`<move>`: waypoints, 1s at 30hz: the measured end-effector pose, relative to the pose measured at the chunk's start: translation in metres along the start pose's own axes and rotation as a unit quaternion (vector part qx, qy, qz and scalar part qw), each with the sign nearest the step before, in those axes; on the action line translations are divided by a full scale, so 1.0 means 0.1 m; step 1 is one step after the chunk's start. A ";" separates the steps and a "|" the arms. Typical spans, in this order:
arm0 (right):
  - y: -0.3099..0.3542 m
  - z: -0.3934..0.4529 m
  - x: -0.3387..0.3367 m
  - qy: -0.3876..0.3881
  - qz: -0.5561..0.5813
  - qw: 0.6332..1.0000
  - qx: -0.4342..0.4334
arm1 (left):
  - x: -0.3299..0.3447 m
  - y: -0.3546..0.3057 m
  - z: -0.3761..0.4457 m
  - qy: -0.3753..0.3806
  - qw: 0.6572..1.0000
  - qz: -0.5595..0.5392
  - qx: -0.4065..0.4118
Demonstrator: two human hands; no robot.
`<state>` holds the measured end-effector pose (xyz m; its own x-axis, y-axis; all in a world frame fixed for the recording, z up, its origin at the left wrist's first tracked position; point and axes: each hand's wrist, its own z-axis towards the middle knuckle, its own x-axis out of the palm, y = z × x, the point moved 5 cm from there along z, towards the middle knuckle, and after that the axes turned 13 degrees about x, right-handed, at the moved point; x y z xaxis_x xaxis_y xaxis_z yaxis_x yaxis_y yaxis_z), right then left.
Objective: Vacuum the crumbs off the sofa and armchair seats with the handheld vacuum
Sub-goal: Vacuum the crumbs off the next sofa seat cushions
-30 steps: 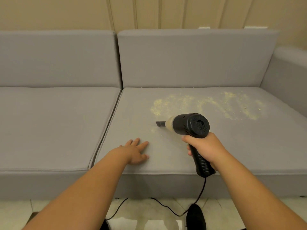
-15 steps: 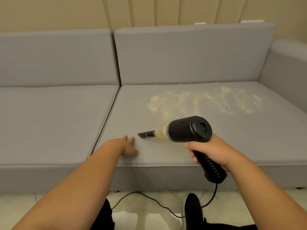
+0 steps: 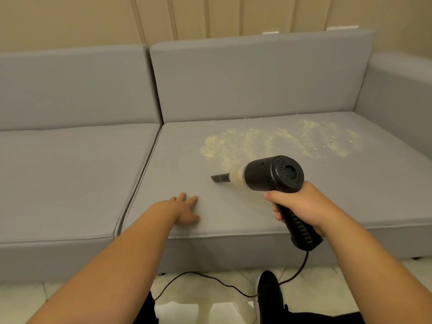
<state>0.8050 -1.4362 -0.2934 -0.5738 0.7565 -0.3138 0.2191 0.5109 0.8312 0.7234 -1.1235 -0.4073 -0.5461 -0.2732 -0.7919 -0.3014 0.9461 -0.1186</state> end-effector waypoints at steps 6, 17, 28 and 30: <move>-0.01 0.04 0.06 0.009 -0.046 0.999 0.005 | -0.05 -0.12 0.02 -0.003 1.000 -0.011 0.009; 0.16 0.33 0.34 -0.014 -0.099 0.995 -0.003 | -0.07 -0.15 0.08 -0.004 0.999 -0.006 0.037; 0.57 0.96 0.30 -0.077 -0.159 0.984 -0.008 | -0.39 -0.12 0.51 -0.042 0.997 0.002 0.061; 0.59 1.04 0.29 -0.073 -0.165 0.984 -0.010 | -0.47 -0.13 0.59 -0.049 0.997 0.002 0.066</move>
<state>0.8837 -1.3420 -0.3013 -0.4911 0.6027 -0.6289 0.0243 0.7312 0.6818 0.7987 -1.1125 -0.4037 -0.4669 -0.2570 -0.8462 -0.1903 0.9636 -0.1877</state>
